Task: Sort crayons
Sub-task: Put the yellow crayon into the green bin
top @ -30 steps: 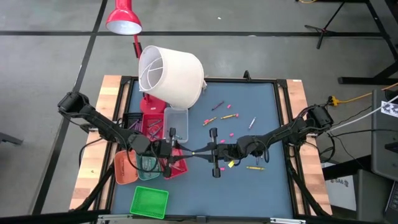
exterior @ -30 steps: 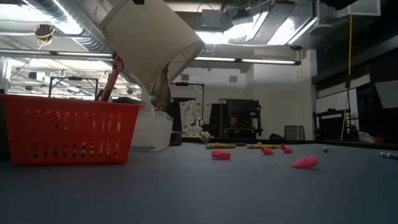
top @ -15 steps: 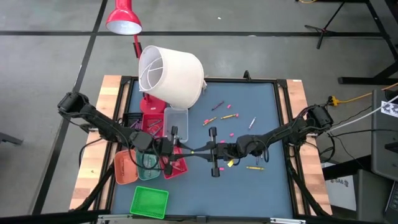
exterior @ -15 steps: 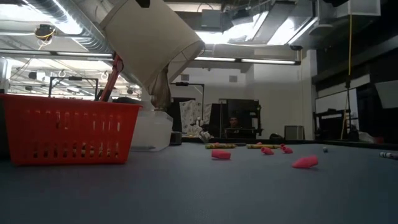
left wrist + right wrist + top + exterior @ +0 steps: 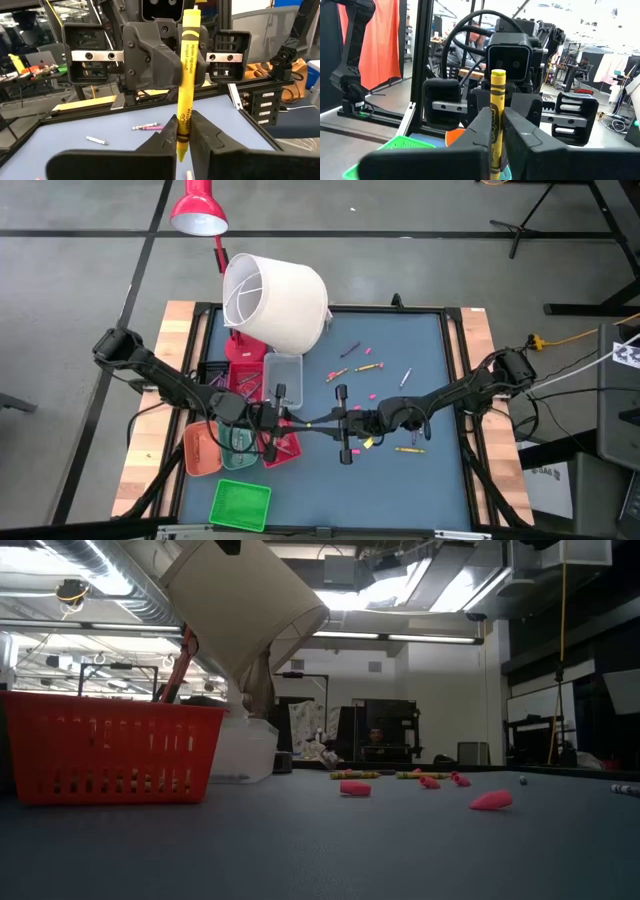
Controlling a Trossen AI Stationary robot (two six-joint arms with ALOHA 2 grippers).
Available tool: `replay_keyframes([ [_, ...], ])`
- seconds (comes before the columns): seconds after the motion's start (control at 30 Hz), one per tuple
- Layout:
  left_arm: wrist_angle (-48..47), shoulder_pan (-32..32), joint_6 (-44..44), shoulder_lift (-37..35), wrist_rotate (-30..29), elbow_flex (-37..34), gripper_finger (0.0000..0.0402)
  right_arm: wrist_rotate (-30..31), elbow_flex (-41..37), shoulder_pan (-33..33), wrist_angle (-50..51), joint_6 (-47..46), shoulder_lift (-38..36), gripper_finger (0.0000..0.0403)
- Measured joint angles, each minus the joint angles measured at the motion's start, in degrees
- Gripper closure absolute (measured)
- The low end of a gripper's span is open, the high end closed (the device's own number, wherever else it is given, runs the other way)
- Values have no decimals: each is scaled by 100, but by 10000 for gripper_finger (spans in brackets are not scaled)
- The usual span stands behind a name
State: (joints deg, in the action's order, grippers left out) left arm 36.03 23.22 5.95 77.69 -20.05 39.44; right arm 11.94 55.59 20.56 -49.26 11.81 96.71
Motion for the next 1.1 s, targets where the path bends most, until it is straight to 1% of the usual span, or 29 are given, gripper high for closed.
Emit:
replay_keyframes([
  [0.13, -242, 27, -346, 0, 3, 2, 387, -11, 2, 0, 326, 0, 0, 331],
  [0.27, -883, 117, -1149, -2, 326, 4, 387, -36, 0, 11, 820, -30, 0, 282],
  [0.33, -1309, 207, -1729, -2, 638, 4, 387, -127, 0, 11, 1274, -300, 0, 266],
  [0.43, -2081, 405, -2839, -2, 1273, 4, 387, -429, 0, 11, 2044, -863, 0, 252],
  [0.57, -3018, 804, -4457, -2, 2218, 4, 387, -874, -2, 11, 3189, -1289, 2, 248],
  [0.67, -3365, 1216, -5489, -2, 2631, 4, 386, -1194, -2, 11, 3932, -1500, 2, 247],
  [0.9, -3585, 2188, -7562, -2, 2664, 4, 386, -1411, -3, 9, 5095, -2203, 2, 247],
  [1.03, -3750, 2551, -8581, -2, 2647, 4, 384, -1414, -4, 9, 5383, -2495, 2, 247],
  [1.1, -3918, 2679, -9043, -2, 2544, 4, 379, -1460, -4, 9, 5450, -2590, 4, 247],
])
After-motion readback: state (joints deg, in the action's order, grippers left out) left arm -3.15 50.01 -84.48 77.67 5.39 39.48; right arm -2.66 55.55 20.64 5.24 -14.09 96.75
